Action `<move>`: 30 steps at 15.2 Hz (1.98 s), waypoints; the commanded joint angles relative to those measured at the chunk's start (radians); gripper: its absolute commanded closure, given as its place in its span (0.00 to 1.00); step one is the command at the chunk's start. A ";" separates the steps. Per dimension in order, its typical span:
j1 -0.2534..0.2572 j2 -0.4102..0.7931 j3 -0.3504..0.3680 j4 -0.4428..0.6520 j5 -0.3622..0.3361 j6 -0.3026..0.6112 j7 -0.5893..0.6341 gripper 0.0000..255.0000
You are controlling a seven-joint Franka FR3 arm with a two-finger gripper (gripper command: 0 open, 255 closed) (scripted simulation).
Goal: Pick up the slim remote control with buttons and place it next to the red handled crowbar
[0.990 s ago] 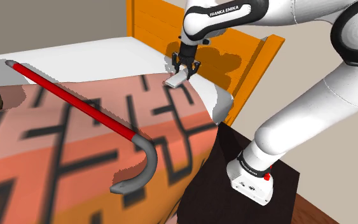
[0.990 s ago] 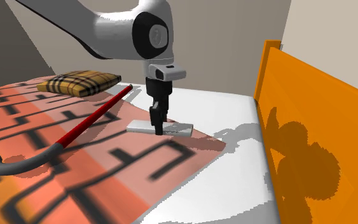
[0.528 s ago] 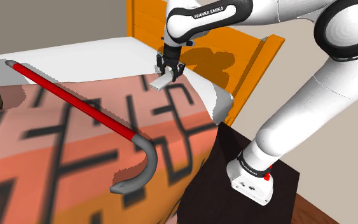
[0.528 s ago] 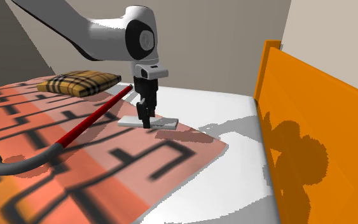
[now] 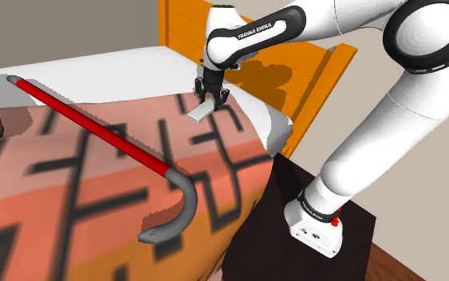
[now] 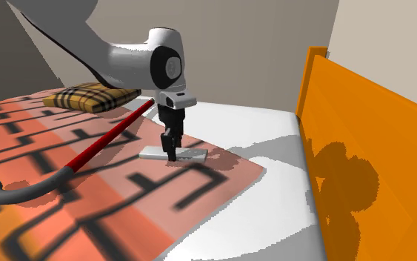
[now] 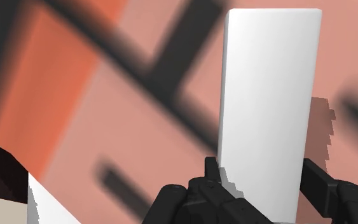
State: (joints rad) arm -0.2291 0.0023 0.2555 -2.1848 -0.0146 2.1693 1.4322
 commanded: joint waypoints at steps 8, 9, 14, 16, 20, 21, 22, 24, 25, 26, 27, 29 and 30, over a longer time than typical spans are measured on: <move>0.002 0.057 0.001 -0.049 -0.020 0.106 0.017 1.00; 0.002 0.058 0.001 -0.049 -0.020 0.106 0.017 1.00; 0.002 0.058 0.001 -0.049 -0.020 0.106 0.017 1.00; 0.002 0.058 0.001 -0.049 -0.020 0.106 0.017 0.00; 0.002 0.058 0.001 -0.049 -0.020 0.106 0.017 0.00; 0.002 0.058 0.001 -0.049 -0.020 0.106 0.017 0.00; 0.002 0.038 0.001 -0.035 -0.013 0.073 0.012 0.00; 0.001 0.003 0.002 -0.004 -0.001 0.007 0.003 0.00; 0.001 -0.009 0.001 0.011 0.003 -0.019 0.000 0.00; 0.001 -0.009 0.001 0.011 0.003 -0.019 0.000 0.00; 0.001 -0.010 0.001 0.010 0.003 -0.019 0.000 0.00; 0.001 -0.009 0.001 0.011 0.003 -0.019 0.000 0.00; 0.001 -0.009 0.001 0.011 0.003 -0.019 0.000 0.00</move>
State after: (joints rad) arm -0.2282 -0.0069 0.2569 -2.1750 -0.0117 2.1518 1.4326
